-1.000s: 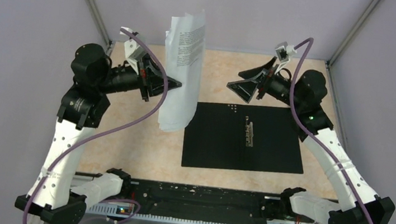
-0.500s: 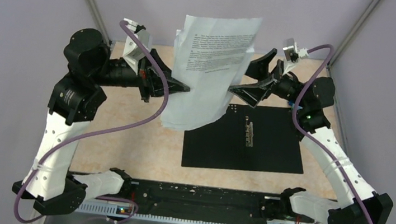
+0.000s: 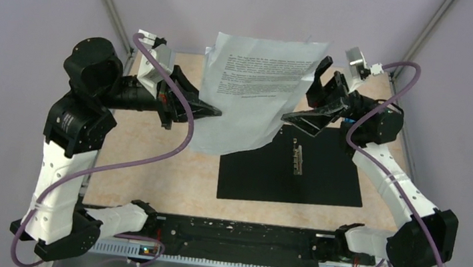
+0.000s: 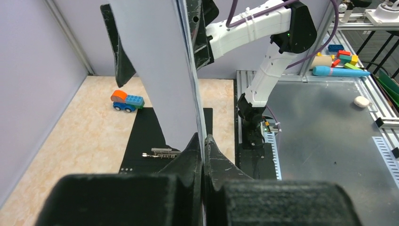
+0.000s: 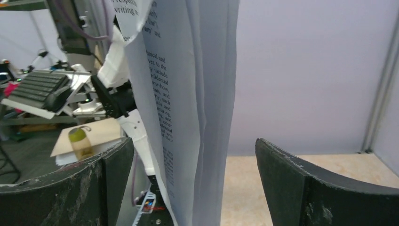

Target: Put the files into the folder

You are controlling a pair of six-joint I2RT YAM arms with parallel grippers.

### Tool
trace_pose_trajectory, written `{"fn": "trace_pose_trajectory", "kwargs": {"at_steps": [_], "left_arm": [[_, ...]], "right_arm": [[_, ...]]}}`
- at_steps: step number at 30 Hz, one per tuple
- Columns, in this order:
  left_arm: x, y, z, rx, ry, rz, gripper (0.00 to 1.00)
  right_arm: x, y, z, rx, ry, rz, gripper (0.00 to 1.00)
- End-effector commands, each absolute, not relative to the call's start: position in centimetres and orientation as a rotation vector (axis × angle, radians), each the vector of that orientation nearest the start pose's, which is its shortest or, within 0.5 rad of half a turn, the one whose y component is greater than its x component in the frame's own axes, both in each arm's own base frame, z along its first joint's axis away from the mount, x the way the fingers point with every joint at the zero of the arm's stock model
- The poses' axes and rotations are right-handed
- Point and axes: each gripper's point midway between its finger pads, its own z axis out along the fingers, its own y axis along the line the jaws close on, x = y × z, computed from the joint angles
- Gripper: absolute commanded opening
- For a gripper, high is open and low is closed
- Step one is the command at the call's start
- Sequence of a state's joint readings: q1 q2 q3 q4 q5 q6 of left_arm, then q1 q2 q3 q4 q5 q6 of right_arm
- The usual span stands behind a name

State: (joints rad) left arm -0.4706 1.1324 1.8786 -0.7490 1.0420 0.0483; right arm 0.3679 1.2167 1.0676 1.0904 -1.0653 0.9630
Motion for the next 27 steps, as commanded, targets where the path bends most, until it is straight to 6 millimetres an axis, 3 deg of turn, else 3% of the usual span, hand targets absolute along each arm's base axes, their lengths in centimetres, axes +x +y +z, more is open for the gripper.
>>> {"fn": "trace_pose_trajectory", "kwargs": {"at_steps": [1,8,13,18,27], "left_arm": [[12.3,-22.6,53.5,1.162,1.167,-1.063,0.0],[15.3,-23.0,53.2,1.063,1.238,-1.02,0.0],[17.9,-22.7,53.6,0.929,1.287,-0.959,0.0],[19.6,-22.7,53.4,0.868,1.331,-0.946,0.0],[21.0,-22.8,51.5,0.826,1.383,-0.926,0.0]], "right_arm": [[15.2,24.6,49.1,-1.07,0.737,1.562,0.99],[15.0,24.6,49.8,-1.06,0.724,1.591,0.98],[15.0,24.6,50.0,-1.038,0.736,1.597,0.88],[17.4,25.1,49.8,-0.934,0.84,1.533,0.65],[23.4,25.4,48.7,-0.649,1.123,1.285,0.08]]}}
